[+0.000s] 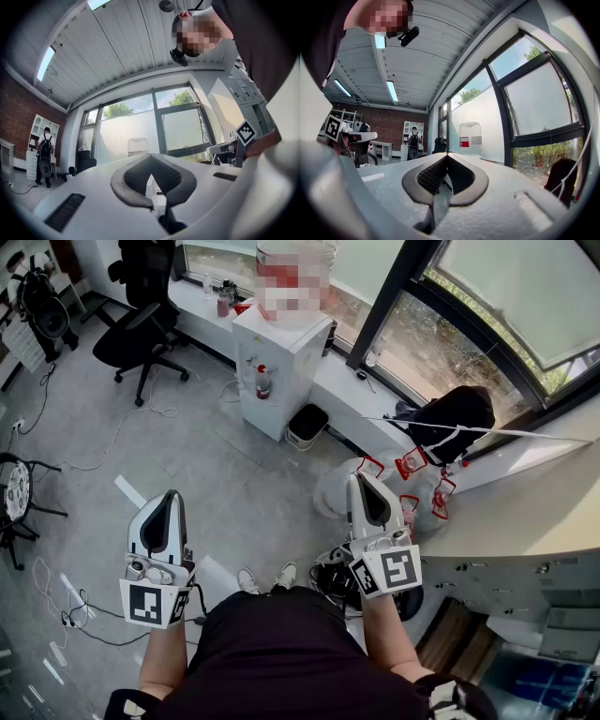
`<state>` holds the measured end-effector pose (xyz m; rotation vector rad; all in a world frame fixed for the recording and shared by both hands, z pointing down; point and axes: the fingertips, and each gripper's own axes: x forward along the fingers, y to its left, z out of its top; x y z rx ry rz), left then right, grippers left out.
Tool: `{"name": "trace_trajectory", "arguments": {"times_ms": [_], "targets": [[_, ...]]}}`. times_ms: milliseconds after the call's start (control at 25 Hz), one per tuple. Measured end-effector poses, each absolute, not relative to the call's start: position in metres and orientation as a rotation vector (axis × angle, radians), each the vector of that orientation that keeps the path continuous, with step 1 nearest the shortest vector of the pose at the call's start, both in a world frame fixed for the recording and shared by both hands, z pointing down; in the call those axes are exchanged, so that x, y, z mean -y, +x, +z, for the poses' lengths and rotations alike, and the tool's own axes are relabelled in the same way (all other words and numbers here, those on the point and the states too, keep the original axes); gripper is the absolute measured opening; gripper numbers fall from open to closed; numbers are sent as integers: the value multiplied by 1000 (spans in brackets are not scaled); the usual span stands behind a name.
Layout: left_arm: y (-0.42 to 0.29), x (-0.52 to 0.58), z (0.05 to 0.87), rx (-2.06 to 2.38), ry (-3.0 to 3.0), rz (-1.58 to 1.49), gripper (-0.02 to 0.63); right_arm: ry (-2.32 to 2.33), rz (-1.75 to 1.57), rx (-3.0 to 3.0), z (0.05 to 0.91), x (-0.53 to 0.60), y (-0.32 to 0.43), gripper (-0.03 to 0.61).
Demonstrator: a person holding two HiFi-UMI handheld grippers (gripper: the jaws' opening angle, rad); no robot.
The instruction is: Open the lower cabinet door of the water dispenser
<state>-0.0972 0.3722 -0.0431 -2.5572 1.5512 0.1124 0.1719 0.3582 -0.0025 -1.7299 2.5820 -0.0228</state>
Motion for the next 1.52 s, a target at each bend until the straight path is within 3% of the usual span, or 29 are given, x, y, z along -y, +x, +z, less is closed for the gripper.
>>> {"name": "trace_trajectory", "arguments": {"times_ms": [920, 1520], "targets": [[-53, -377, -40, -1645, -2448, 47, 8, -1561, -202, -2536, 31, -350, 236, 5], [-78, -239, -7, -1606, -2569, 106, 8, -1680, -247, -2552, 50, -241, 213, 5]]}}
